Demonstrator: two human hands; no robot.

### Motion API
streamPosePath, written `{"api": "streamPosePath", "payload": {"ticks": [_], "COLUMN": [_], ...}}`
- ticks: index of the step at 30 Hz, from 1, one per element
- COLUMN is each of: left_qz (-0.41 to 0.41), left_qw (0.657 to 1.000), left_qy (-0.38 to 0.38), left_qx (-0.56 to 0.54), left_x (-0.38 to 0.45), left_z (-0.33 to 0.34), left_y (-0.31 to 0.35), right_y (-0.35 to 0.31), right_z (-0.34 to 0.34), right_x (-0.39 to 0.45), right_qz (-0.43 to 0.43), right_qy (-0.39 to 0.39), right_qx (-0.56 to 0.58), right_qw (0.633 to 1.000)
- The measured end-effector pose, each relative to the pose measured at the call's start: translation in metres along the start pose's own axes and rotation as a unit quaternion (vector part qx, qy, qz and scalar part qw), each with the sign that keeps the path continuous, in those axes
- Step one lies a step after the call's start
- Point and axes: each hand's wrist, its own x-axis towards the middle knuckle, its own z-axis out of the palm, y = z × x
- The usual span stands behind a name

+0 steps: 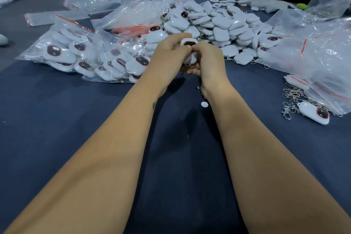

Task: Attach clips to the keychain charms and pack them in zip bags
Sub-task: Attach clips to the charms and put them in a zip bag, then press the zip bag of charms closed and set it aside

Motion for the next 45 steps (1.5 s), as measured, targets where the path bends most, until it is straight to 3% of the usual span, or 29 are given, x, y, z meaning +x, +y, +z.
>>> {"api": "streamPosePath", "payload": {"ticks": [3,6,9,11,14,15,19,21,25,29,33,36,39,42,45], "left_qz": [0.051,0.114,0.134,0.088,0.032,0.027,0.038,0.051,0.088,0.116,0.093,0.081,0.095,0.083,0.045], "left_qw": [0.997,0.972,0.898,0.839,0.807,0.814,0.896,0.918,0.946,0.965,0.986,0.989,0.977,0.953,0.933], "left_qy": [0.001,0.083,0.154,0.153,0.137,0.139,0.203,0.222,0.229,0.185,0.13,0.121,0.189,0.264,0.271], "left_qx": [0.059,0.186,0.39,0.515,0.574,0.564,0.392,0.325,0.21,0.143,0.044,-0.013,0.007,0.122,0.231], "left_x": [-0.003,-0.006,-0.005,-0.004,-0.001,-0.001,-0.005,-0.006,-0.006,-0.009,-0.007,-0.007,-0.004,-0.001,-0.003], "left_z": [-0.001,-0.01,-0.024,-0.03,-0.034,-0.036,-0.034,-0.032,-0.032,-0.029,-0.031,-0.033,-0.038,-0.047,-0.054], "left_y": [0.007,0.011,0.01,0.007,0.007,0.008,0.014,0.017,0.02,0.022,0.023,0.023,0.024,0.02,0.011], "right_y": [0.0,0.001,0.003,0.003,0.003,0.003,0.003,0.003,0.005,0.004,-0.003,0.005,0.009,0.011,0.011], "right_z": [-0.002,-0.003,0.0,0.002,0.004,0.006,0.013,0.014,0.011,0.015,0.01,0.013,0.014,0.009,0.005], "right_x": [0.004,0.008,0.008,0.006,0.004,0.003,-0.002,-0.004,-0.007,-0.011,-0.008,-0.004,-0.005,-0.003,0.0], "right_qz": [-0.011,0.0,-0.004,-0.016,-0.026,-0.026,-0.016,-0.034,-0.063,-0.094,0.004,-0.042,-0.098,-0.12,-0.106], "right_qy": [0.035,0.047,0.038,0.018,-0.017,-0.027,-0.051,-0.047,-0.055,-0.087,-0.15,-0.136,-0.08,-0.081,-0.058], "right_qx": [0.028,0.023,0.016,0.027,0.043,0.042,0.029,0.007,-0.076,-0.113,-0.047,-0.224,-0.301,-0.216,-0.14], "right_qw": [0.999,0.999,0.999,0.999,0.999,0.998,0.998,0.998,0.994,0.985,0.988,0.964,0.945,0.966,0.983]}}
